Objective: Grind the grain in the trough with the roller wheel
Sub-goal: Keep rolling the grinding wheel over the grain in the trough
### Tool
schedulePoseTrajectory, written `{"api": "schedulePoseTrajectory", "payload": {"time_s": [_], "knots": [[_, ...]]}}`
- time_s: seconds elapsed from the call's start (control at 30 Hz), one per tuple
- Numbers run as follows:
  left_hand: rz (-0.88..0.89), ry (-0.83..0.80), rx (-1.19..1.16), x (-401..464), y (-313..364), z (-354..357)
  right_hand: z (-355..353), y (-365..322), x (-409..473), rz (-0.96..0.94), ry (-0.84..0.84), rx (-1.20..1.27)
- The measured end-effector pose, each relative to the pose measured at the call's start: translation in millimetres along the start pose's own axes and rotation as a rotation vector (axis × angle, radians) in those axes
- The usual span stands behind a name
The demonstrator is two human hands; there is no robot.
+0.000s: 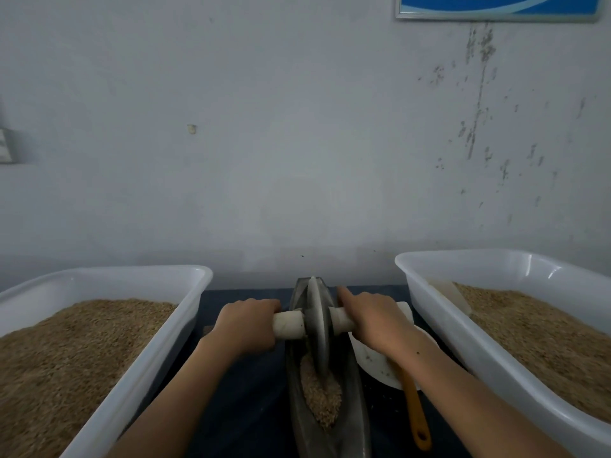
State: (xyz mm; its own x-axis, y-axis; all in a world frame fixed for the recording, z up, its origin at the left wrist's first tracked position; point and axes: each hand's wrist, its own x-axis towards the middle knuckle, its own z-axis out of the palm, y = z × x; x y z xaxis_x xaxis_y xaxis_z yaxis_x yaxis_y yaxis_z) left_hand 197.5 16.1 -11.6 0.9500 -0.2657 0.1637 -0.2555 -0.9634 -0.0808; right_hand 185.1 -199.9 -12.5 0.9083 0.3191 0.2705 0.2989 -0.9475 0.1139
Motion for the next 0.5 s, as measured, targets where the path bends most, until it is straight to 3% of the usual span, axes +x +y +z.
{"api": "schedulePoseTrajectory", "payload": {"time_s": [0.13, 0.33, 0.5], "knots": [[0.008, 0.062, 0.003, -1.0, 1.7, 1.9, 2.2, 1.0, 0.7, 0.004, 0.028, 0.036], [-0.030, -0.286, -0.033, -0.7, 1.0, -5.8, -13.3, 3.1, -2.8, -0.030, -0.232, 0.027], [-0.033, -0.295, -0.012, -1.9, 3.0, -6.3, -17.1, 5.6, -3.1, -0.031, -0.343, 0.064]]}}
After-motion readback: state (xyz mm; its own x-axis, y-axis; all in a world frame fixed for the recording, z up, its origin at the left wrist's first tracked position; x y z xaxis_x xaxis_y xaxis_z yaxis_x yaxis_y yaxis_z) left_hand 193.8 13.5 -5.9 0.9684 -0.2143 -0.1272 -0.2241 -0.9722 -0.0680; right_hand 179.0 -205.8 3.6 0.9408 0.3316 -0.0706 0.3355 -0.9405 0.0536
